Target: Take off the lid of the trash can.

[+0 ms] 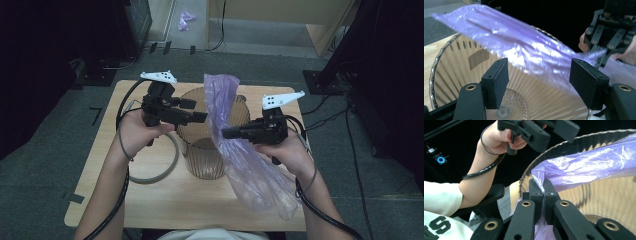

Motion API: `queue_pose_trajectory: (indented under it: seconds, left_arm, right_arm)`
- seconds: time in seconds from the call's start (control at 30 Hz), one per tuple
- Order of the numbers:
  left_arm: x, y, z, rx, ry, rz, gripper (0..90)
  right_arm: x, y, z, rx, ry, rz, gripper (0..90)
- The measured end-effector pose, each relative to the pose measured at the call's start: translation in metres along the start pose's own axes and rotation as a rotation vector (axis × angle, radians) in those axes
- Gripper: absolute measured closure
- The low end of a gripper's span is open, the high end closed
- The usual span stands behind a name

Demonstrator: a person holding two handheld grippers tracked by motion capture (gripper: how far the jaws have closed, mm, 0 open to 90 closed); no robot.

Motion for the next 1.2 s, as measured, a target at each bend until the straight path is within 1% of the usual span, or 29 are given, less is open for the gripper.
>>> queue_pose_trajectory:
  seconds: [0.1, 0.3, 0.47, 0.6, 0.8, 1.0, 1.1, 1.2]
  left_arm:
    - [-0.002, -0.003, 0.001, -0.010, -0.013, -0.006, 31.1]
    - [-0.005, -0.005, -0.003, -0.020, -0.010, -0.016, 31.0]
    - [-0.008, -0.004, -0.010, -0.001, 0.003, -0.021, 30.9]
    - [-0.011, -0.002, -0.014, 0.025, 0.028, -0.017, 30.8]
    - [-0.014, 0.003, -0.021, 0.068, 0.054, -0.020, 30.8]
    - [-0.018, 0.005, -0.023, 0.085, 0.074, -0.012, 30.3]
    - [-0.022, 0.004, -0.024, 0.087, 0.091, -0.007, 29.8]
    - [-0.026, 0.004, -0.024, 0.095, 0.102, -0.020, 29.3]
  right_arm:
    - [0.004, 0.002, -0.005, 0.018, -0.012, 0.009, 89.9]
    - [0.013, 0.005, -0.015, 0.044, -0.042, 0.023, 89.8]
    - [0.020, 0.007, -0.021, 0.061, -0.056, 0.032, 89.8]
    - [0.025, 0.008, -0.023, 0.068, -0.076, 0.042, 89.8]
    - [0.032, 0.005, -0.019, 0.058, -0.087, 0.059, 89.8]
    - [0.035, 0.002, -0.011, 0.043, -0.085, 0.066, 89.7]
    - [0.038, 0.000, -0.007, 0.033, -0.085, 0.073, 89.6]
    - [0.041, -0.001, -0.004, 0.030, -0.086, 0.081, 89.6]
Point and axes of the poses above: each handheld gripper's, and its own axes: z roughly backward along the jaws, y roughly out of its underside, x roughly to its left, the point moved 7 cm from there along -z, roughly forward along the jaws, and after that the axes turned 14 degrees about -z, right-handed, at the moved point
